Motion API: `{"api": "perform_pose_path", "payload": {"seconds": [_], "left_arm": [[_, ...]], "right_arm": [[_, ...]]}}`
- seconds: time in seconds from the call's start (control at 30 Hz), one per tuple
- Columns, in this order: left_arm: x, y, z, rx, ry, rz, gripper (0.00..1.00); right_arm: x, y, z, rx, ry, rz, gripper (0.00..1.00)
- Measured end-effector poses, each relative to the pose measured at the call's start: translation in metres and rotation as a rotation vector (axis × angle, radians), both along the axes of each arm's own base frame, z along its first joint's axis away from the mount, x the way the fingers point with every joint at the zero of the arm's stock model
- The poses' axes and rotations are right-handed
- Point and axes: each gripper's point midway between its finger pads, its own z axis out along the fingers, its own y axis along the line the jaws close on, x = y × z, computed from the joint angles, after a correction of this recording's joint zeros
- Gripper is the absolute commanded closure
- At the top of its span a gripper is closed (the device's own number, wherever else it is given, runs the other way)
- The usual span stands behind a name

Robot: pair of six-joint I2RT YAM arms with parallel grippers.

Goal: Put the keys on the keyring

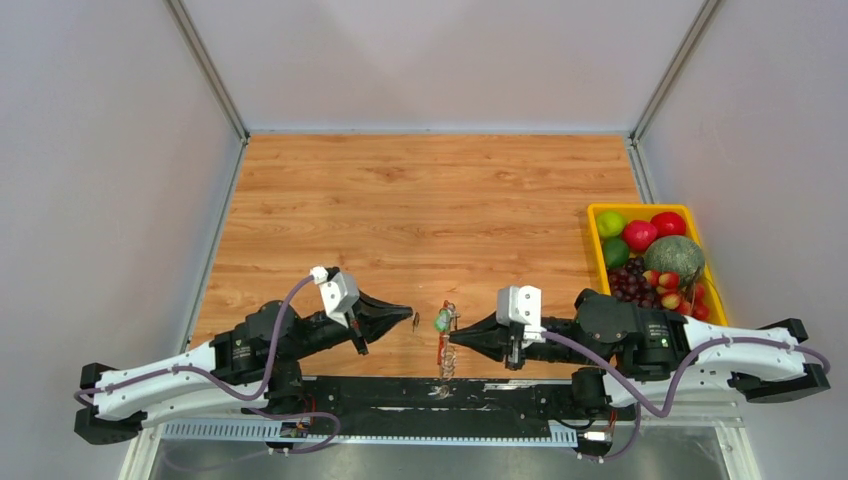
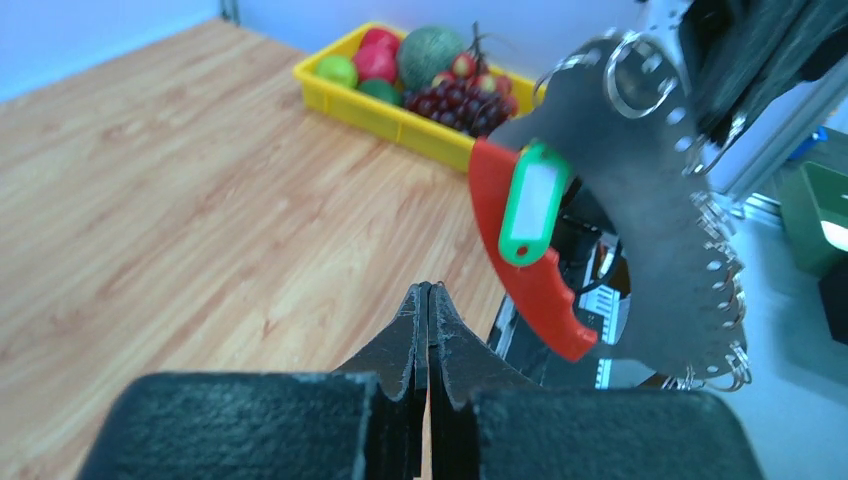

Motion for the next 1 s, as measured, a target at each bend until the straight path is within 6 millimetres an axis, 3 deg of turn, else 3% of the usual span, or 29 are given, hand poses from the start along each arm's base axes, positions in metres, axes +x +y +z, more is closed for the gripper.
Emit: {"api": "perform_pose_path", "payload": {"seconds": [0.2,0.5,0.77,1.0], "left_arm": [[-0.015,-0.008,0.028,-0.073,-0.137,-0.111,1.0],[-0.035,-0.012,0.052,-0.146,-0.245,-0.227,1.0],[-0.046,-0.003,0.071,-0.235,-0.288,-0.264,1.0],[-0.048,0.001,0.074,-0.259,-0.291,-0.266,1.0]], "right_arm": [[-0.017,0.006,0.001,-0.02,-0.057,0.117,1.0],[-0.031,0.011,0.0,-0.034,-0.229,0.254,1.0],[-0.027,0.018,0.001,-0.033,-0.278,0.248,1.0],[-0.014,0.022,0.028,0.075,-0.219,0.135,1.0]]}}
